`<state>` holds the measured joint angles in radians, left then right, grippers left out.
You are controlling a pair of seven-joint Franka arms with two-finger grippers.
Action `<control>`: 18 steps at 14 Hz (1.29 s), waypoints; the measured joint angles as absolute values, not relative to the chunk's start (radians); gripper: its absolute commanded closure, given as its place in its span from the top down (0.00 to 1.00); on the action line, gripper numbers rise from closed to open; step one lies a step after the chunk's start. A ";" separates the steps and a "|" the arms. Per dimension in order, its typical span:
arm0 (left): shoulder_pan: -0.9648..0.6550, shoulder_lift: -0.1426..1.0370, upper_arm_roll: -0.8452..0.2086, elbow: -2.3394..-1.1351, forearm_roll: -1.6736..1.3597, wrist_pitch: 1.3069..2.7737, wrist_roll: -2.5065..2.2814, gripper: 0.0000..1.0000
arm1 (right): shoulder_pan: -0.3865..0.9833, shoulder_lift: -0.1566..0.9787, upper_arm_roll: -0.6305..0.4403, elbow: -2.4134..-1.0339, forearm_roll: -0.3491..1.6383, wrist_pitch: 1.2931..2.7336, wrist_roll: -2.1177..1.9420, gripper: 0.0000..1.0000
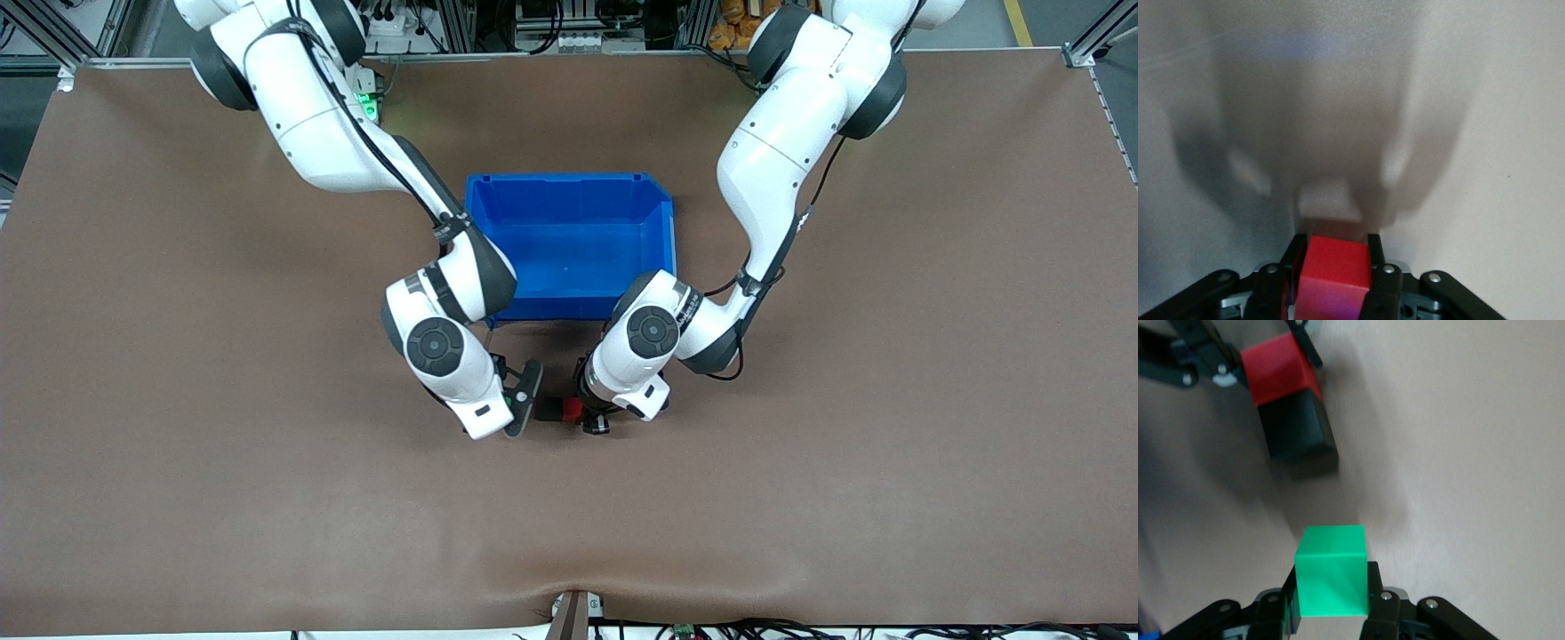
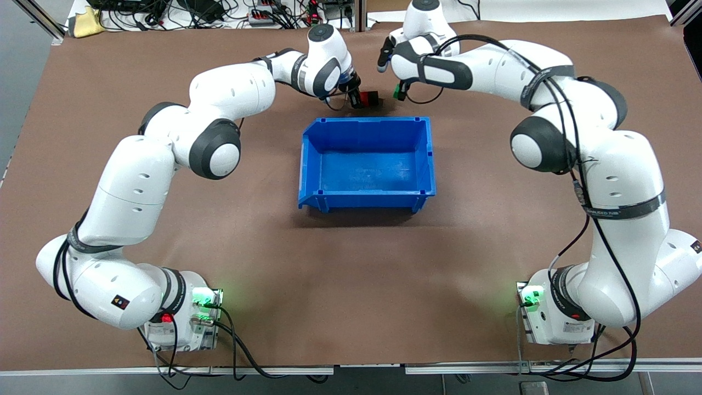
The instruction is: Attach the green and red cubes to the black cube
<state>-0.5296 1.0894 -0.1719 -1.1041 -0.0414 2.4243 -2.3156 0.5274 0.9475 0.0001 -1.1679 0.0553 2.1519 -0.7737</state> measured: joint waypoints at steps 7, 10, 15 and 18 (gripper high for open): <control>-0.529 1.090 -0.172 -1.104 -0.043 2.423 -2.316 0.00 | 0.547 1.012 0.000 -1.131 0.055 2.212 -0.768 0.00; -0.529 1.089 -0.172 -1.104 -0.043 2.423 -2.316 0.00 | 0.564 1.014 0.000 -1.130 0.055 2.218 -0.767 0.00; -0.529 1.089 -0.171 -1.103 -0.043 2.423 -2.316 0.20 | 0.577 1.021 -0.003 -1.129 0.054 2.224 -0.755 1.00; -0.528 1.090 -0.170 -1.103 -0.043 2.423 -2.316 1.00 | 0.577 1.027 -0.003 -1.129 0.054 2.229 -0.750 1.00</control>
